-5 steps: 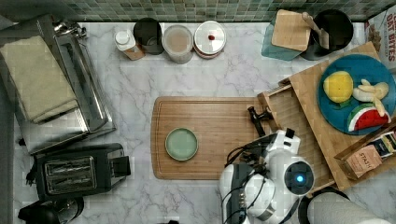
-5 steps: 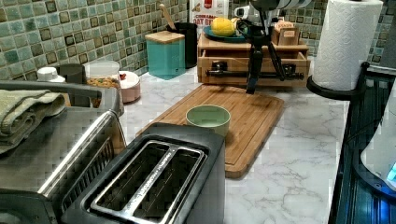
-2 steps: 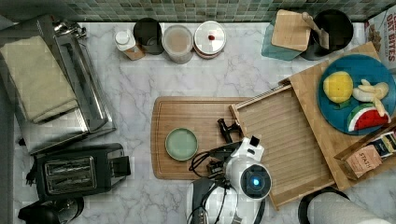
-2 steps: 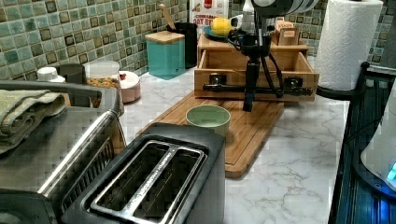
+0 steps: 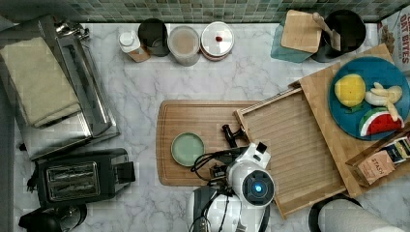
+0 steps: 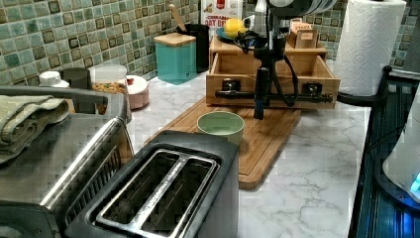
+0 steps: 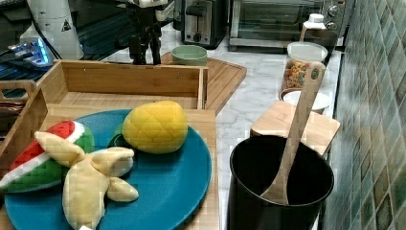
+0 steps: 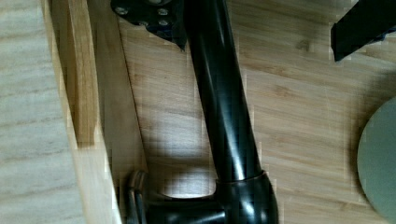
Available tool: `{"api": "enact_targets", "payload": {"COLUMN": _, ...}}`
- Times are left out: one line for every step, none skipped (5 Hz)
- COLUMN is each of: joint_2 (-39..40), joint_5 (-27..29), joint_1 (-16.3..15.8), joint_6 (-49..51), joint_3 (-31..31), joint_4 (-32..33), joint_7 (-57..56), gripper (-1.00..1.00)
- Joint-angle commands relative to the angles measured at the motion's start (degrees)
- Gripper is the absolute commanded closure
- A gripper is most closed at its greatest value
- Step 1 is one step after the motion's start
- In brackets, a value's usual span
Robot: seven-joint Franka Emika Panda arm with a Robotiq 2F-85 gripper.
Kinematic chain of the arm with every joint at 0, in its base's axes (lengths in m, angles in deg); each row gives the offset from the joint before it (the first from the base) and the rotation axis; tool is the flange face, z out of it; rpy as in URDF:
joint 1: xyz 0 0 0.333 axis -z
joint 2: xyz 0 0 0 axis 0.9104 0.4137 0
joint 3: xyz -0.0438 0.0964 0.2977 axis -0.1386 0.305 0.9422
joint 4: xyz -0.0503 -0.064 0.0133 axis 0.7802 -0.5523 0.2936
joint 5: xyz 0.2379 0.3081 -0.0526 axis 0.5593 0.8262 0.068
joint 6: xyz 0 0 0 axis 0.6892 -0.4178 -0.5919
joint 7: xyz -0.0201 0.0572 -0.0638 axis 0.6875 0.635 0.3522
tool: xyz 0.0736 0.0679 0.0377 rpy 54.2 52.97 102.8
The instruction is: Open the drawer.
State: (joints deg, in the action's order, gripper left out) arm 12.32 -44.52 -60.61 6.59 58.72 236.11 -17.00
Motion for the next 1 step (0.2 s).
{"api": "enact_targets", "payload": {"joint_2": -4.98, "joint_5": -0.78, "joint_1": -9.31, "joint_6": 1.98, "joint_3": 9.43, "joint_4": 4.57, "joint_7": 3.27, "gripper": -1.00}}
